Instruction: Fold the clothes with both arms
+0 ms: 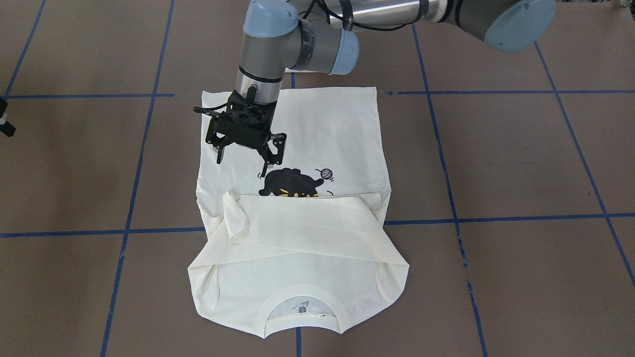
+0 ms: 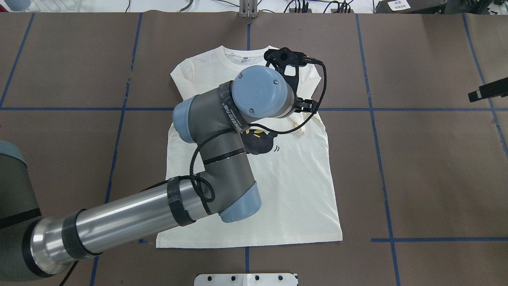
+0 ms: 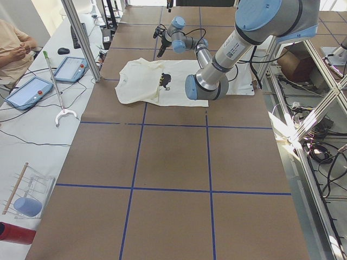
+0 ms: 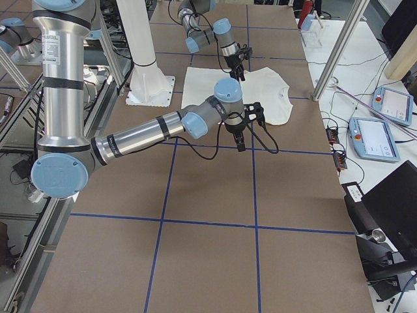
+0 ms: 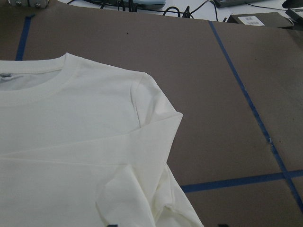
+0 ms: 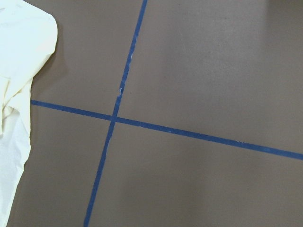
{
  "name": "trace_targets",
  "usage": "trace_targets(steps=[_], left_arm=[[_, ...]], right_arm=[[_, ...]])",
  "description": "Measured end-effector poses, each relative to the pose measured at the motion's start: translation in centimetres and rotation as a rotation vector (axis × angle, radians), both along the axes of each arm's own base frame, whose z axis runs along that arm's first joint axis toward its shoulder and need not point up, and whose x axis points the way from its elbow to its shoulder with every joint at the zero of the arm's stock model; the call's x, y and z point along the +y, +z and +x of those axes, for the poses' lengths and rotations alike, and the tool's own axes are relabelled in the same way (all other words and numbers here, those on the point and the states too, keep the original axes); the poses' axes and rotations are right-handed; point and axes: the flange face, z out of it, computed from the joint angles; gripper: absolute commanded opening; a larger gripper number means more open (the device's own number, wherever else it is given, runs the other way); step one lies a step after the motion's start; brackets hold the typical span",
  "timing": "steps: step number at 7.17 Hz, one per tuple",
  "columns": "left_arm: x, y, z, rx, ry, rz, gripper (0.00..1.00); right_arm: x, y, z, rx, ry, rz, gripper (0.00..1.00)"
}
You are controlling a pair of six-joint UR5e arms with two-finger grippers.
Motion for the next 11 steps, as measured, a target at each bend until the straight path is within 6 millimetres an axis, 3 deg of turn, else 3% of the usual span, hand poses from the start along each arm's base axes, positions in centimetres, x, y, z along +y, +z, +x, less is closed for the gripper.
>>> trace_targets(steps=[1,3,7,9,11], left_arm=[[0.2,1.8,-4.6,-0.054,0.069,0.037,1.00],[0.5,6.5,-12.2,-0.121,0.146,0.124,1.00],[-3.0,11.8,-20.9,-0.190,0.171,0.191,1.00],[-5.3,15.5,-26.7,-0.226,0.228,0.250,1.00],[-6.4,17.1,-29.4,-0.235,0.242,0.259,1.00]], right_arm=[[-1.3,-2.5,-1.5,-0.019,-0.007,0.031,1.00],[-2.9,-7.1,-7.5,-0.015,-0.006,0.061,0.99],[-5.8,-18.3,-24.5,0.147,0.053,-0.001,0.98],[-7.5,-21.5,-32.9,0.207,0.119,-0.040,0.95],[-9.3,-23.6,-40.2,0.274,0.166,-0.056,0.94]])
